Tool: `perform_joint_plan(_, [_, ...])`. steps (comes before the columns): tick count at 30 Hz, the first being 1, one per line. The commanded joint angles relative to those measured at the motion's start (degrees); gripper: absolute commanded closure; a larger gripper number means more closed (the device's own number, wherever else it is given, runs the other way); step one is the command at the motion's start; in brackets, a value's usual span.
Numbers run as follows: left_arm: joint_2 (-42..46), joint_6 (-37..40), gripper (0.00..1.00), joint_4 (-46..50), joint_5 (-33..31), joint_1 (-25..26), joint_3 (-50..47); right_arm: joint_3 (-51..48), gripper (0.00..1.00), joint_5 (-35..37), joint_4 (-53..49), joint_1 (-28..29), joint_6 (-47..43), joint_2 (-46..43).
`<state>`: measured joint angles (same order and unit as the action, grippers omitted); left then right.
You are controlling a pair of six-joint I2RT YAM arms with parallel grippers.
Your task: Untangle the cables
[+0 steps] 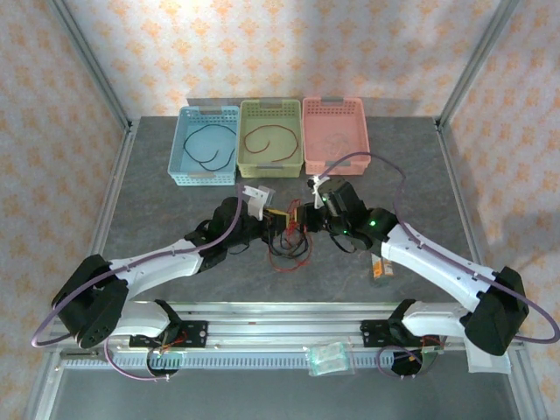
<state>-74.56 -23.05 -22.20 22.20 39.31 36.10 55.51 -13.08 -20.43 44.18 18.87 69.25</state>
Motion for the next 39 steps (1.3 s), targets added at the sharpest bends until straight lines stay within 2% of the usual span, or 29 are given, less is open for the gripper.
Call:
perform_joint_plan(1, [2.67,0.75,0.98,1.06,-2.62,-0.42,2.26,1.23,1.00,8.63,-3.50,-0.28,0.44,0.09])
perform_joint_plan(5, [5.83,0.97,1.00,4.06,-2.87,-0.46,3.63,-0.18,1.00,12.33,-3.13,-0.56,2.02,1.04])
perform_joint_plan(12, [11.52,2.12,1.00,10.53,-2.59,-0.46,8.24,-5.22,1.00,5.72,4.04,-4.48,5.71,2.49])
perform_joint_plan(16, [13.60,2.97,1.00,14.05,-3.44,-0.46,12.01,-6.93,1.00,5.92,4.67,-5.37,5.80,4.40])
perform_joint_plan(35, [11.40,8.71,1.00,27.18,-6.74,-0.46,34.36,-16.37,1.00,4.57,10.75,-6.39,7.95,9.11])
perform_joint_plan(39, [9.27,10.27,1.00,30.90,-11.86,-0.47,39.64,-16.69,1.00,4.50,10.64,-6.39,7.48,8.60])
